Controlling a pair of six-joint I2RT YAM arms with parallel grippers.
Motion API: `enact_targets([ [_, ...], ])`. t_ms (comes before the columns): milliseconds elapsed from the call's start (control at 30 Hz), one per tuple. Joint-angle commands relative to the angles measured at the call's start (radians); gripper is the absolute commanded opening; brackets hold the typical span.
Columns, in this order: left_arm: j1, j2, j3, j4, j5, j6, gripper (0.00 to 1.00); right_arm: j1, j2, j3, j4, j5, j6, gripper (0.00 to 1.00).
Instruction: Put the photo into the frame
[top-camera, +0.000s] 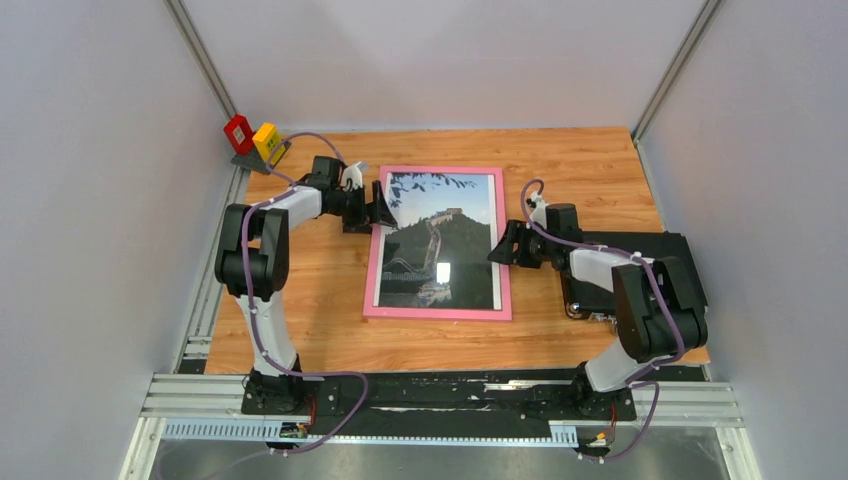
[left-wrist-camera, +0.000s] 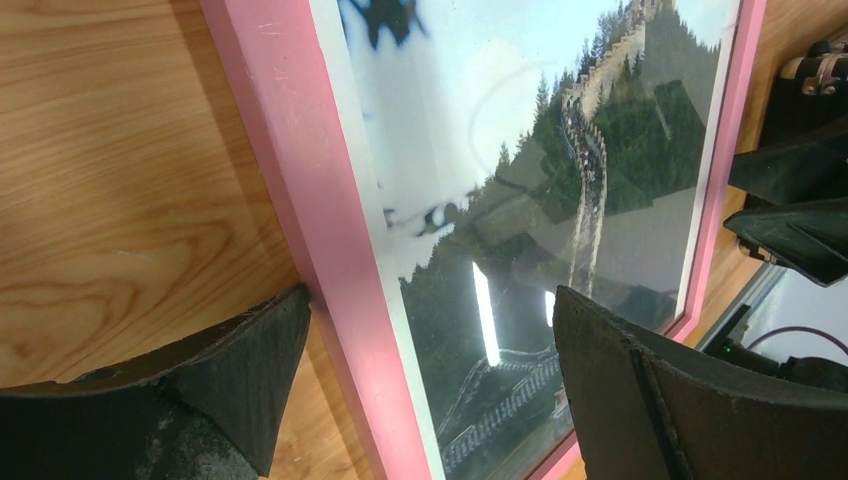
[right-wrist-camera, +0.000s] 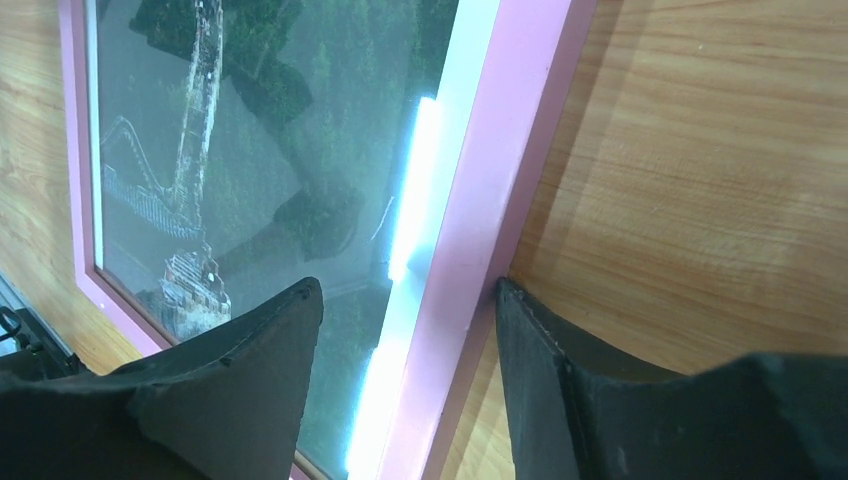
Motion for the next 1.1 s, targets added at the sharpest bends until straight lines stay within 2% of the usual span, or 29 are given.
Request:
enact_targets([
  [0, -0.053, 0.012, -0.030, -0.001, -0.030, 0.027, 1.00, 0.006, -0.057, 0.033, -0.002, -0.001, -0.048, 0.63],
  [367, -0.067, 0.023, -0.046, -0.010, -0.033, 0.032, 1.00, -0.025, -0.071, 0.052, -0.030, 0.051, -0.075, 0.69],
  [733, -0.067, 0.001, -0.096, 0.002, -0.035, 0.021, 1.00, -0.045, -0.030, 0.115, -0.043, 0.051, -0.090, 0.70],
  [900, -0.067, -0.028, -0.114, 0.008, -0.039, 0.010, 1.00, -0.055, -0.024, 0.142, -0.052, 0.056, -0.103, 0.70],
  [1067, -0.066, -0.071, -0.129, 0.007, -0.072, -0.002, 1.00, -0.082, -0.052, 0.181, -0.089, 0.062, -0.122, 0.74],
])
